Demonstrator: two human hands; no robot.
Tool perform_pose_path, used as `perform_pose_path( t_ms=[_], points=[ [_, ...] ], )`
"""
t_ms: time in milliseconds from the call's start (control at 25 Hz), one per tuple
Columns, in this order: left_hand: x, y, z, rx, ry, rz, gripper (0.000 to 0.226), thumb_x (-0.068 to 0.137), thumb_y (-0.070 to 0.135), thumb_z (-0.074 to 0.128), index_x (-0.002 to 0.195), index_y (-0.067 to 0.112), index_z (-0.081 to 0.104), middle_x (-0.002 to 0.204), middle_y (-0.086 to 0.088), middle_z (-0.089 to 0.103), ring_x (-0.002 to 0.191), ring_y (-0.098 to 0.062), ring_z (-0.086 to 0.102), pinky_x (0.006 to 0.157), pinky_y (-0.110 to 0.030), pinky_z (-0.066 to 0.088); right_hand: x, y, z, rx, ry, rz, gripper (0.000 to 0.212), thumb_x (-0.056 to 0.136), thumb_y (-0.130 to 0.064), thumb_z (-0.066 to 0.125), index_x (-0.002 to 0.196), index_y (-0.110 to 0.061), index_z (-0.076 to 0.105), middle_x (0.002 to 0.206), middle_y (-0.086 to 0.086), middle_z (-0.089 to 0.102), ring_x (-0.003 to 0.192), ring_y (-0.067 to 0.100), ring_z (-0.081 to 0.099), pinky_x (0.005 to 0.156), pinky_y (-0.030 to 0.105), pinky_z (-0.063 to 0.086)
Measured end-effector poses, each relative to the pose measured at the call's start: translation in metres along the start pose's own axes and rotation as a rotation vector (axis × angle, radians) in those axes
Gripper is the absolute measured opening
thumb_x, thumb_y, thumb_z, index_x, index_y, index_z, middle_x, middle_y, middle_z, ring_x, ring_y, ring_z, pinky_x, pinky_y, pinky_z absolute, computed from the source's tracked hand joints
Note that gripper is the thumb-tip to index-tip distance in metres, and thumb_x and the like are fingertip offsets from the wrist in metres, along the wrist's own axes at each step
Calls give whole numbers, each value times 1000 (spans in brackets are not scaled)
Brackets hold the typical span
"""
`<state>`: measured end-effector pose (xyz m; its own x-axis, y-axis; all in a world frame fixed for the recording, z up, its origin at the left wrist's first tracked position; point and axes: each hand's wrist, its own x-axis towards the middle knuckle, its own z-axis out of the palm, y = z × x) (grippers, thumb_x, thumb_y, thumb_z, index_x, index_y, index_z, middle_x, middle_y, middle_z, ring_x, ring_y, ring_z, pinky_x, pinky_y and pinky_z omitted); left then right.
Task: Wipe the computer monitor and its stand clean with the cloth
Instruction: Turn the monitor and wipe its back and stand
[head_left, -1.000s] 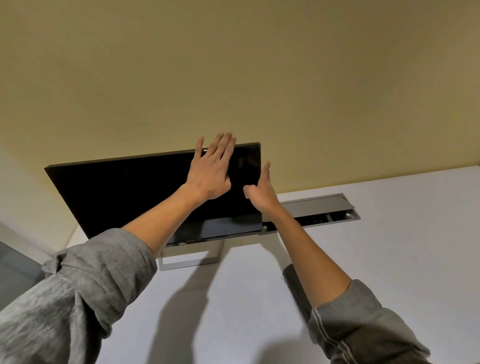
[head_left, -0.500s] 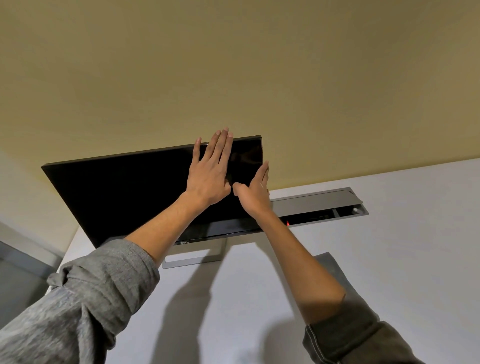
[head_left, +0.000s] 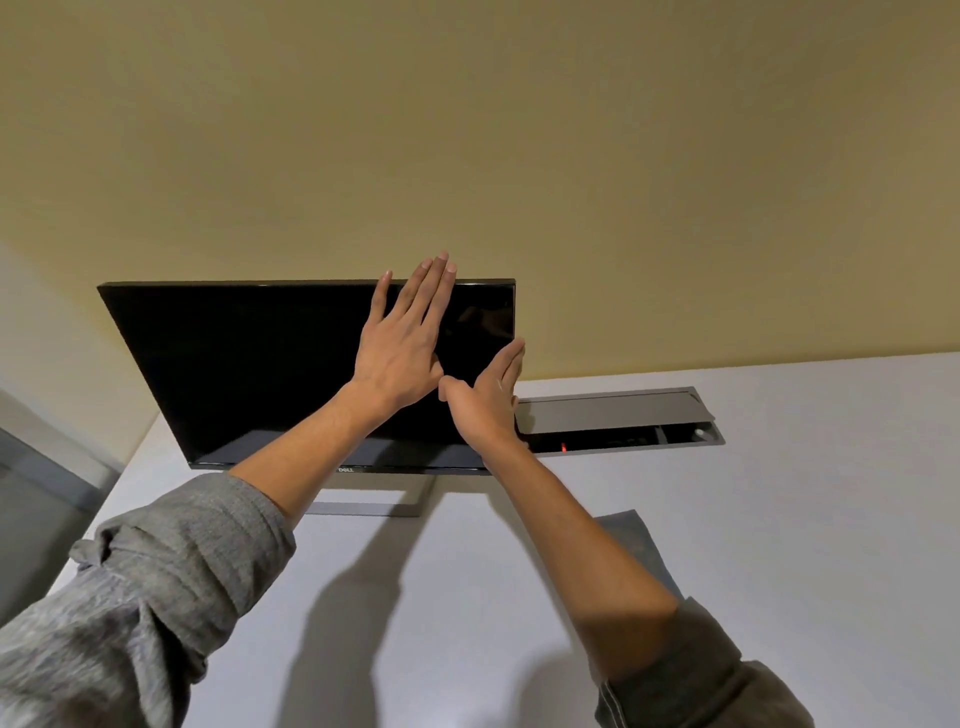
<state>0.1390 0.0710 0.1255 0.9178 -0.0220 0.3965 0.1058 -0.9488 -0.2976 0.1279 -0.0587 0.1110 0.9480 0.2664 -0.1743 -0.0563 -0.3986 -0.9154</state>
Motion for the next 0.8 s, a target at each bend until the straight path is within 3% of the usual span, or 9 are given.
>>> perform_pose_path(
  t_ms=[120,560,800],
  points=[
    [-12,3,-6,26,3,-26,108,72,21,61,157,12,-4,165,-3,-8,151,-16,-8,119,-45,-14,-21,4,2,-32,-39,-12,110,88,-33,61,146,-19,-32,157,-4,-30,147,15,-18,122,46,0],
    [-57,11,-33,69,-43,-83,109,71,23,64,157,13,-2,165,-3,-6,149,-12,-10,118,-43,-19,-87,15,-1,-47,-196,-45,114,83,-31,60,144,-18,-35,154,-5,-37,144,12,-28,121,44,-6],
    [-94,-8,-50,62,-22,-26,110,70,22,68,157,14,0,165,-5,0,150,-18,6,119,-41,-18,-143,9,27,-34,-207,-34,122,82,-46,64,141,-16,-39,149,-5,-44,140,12,-32,121,42,-5]
  ],
)
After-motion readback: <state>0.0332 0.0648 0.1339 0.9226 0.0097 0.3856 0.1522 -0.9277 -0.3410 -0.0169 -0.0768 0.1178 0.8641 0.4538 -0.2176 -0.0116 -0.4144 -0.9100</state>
